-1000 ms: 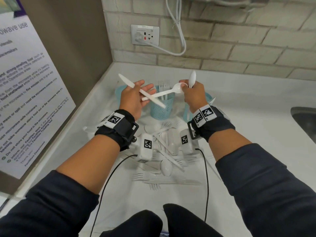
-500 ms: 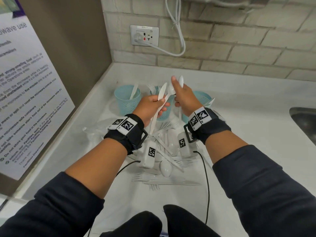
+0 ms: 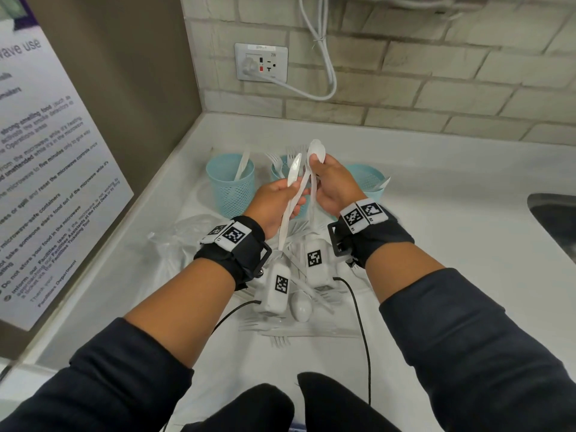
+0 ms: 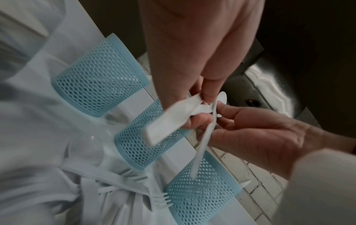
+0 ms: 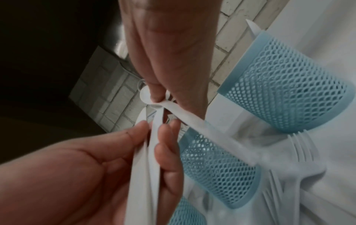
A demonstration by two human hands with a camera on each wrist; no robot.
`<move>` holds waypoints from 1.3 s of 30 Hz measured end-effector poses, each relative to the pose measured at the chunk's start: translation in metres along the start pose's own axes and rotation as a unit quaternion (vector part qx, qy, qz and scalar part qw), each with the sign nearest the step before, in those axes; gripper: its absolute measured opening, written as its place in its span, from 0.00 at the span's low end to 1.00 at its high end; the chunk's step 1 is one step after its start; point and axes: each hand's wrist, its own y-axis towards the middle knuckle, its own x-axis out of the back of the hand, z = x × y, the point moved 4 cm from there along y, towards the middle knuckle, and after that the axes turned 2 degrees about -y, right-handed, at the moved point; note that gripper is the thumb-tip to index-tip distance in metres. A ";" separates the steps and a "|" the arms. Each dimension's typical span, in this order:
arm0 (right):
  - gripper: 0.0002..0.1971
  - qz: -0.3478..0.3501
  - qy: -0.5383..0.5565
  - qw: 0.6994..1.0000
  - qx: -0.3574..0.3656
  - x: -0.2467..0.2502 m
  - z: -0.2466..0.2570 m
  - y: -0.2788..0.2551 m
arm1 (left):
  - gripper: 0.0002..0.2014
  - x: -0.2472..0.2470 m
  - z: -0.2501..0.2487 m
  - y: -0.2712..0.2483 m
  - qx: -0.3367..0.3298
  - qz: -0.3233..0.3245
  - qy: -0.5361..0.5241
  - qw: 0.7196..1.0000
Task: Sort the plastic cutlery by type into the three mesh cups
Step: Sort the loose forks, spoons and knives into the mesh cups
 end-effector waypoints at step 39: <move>0.06 -0.007 -0.366 0.895 0.256 0.005 0.053 0.006 | 0.17 -0.003 0.000 0.003 0.011 -0.001 -0.005 1.000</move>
